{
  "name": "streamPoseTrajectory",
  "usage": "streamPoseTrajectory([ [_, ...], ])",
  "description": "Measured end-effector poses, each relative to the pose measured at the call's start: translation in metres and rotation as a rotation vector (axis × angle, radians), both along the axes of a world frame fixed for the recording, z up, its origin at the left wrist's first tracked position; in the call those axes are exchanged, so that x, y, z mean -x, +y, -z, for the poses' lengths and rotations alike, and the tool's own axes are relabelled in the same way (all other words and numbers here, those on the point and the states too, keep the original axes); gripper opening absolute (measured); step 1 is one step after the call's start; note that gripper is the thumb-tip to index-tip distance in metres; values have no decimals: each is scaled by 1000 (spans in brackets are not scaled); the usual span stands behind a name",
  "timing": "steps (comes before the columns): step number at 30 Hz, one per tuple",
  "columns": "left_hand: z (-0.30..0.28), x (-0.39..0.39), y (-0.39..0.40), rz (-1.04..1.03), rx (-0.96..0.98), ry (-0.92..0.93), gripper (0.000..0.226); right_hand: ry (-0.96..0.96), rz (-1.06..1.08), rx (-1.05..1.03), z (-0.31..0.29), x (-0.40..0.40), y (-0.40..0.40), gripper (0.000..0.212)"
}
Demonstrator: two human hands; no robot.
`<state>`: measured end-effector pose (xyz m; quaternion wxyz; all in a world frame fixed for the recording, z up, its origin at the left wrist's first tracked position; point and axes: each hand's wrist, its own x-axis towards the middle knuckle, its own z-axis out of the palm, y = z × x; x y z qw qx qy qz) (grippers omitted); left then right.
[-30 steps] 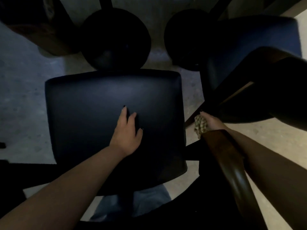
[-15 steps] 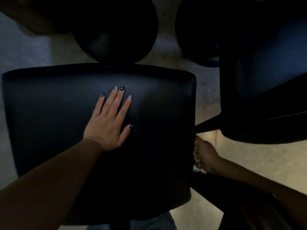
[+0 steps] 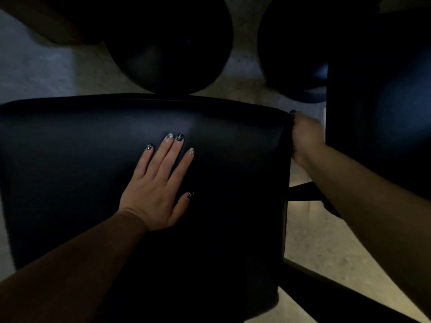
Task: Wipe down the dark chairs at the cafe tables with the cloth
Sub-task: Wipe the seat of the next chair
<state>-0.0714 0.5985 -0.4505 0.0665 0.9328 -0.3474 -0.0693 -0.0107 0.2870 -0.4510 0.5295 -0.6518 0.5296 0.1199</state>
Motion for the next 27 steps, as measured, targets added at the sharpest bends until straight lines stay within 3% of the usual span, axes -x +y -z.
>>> streamPoseTrajectory([
  [6, -1, 0, -1, -15, 16, 21, 79, 171, -2, -46, -14, 80, 13, 35],
  [9, -1, 0, 0, -17, 26, 39, 80, 142, -47, 82, -13, 54, 9, 32],
  [14, -2, -1, 2, 1, 13, 62, 81, -3, -423, 321, -11, -27, -1, 30],
  [20, -5, -2, 1, 6, -8, 85, 81, -73, -953, 601, -18, -60, 25, 30],
  [23, -13, -4, 0, 21, -17, 130, 80, -72, -1193, 585, -13, -77, 67, 29],
  [27, -25, -15, 12, 126, -12, 197, 74, 69, -1178, 449, -14, -91, 81, 41],
])
